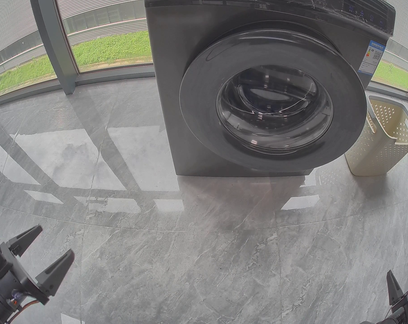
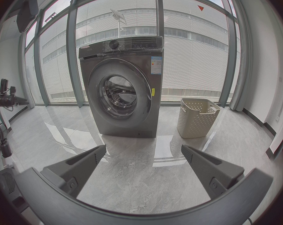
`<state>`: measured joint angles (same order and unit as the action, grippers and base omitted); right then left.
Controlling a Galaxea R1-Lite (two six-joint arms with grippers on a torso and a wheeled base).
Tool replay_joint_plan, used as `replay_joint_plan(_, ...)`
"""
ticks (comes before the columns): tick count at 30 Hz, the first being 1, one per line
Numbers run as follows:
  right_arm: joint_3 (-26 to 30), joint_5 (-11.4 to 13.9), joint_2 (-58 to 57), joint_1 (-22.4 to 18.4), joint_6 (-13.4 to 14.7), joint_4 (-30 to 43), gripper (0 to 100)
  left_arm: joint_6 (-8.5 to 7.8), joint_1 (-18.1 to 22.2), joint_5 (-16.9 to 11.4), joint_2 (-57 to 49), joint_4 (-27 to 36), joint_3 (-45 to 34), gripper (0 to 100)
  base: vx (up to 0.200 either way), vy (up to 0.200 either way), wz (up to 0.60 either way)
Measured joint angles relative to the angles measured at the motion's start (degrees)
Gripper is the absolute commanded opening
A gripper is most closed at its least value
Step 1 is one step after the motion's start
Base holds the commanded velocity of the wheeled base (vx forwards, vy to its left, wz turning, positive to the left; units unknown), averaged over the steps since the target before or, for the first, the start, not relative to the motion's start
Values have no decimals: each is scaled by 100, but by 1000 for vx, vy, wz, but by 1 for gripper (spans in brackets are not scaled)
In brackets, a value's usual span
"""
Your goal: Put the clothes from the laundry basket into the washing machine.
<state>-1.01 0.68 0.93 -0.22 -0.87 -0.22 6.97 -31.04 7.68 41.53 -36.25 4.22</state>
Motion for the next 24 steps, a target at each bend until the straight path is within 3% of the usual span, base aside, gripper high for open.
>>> replay_joint_plan(7,0,-2,0,-5,0,-2,100,-284,1075,-333,-1659,1871,-240,100,0,0,0)
replay_joint_plan(13,0,0,0,-5,2,-2,100,-474,1974,-642,-2834,2953,-306,100,0,0,0)
replay_joint_plan(19,0,0,0,-2,5,-2,100,-323,2384,-697,-3432,3221,-321,100,0,0,0)
replay_joint_plan(24,0,0,0,-5,2,-2,100,-451,2872,-730,-3641,3251,-321,100,0,0,0)
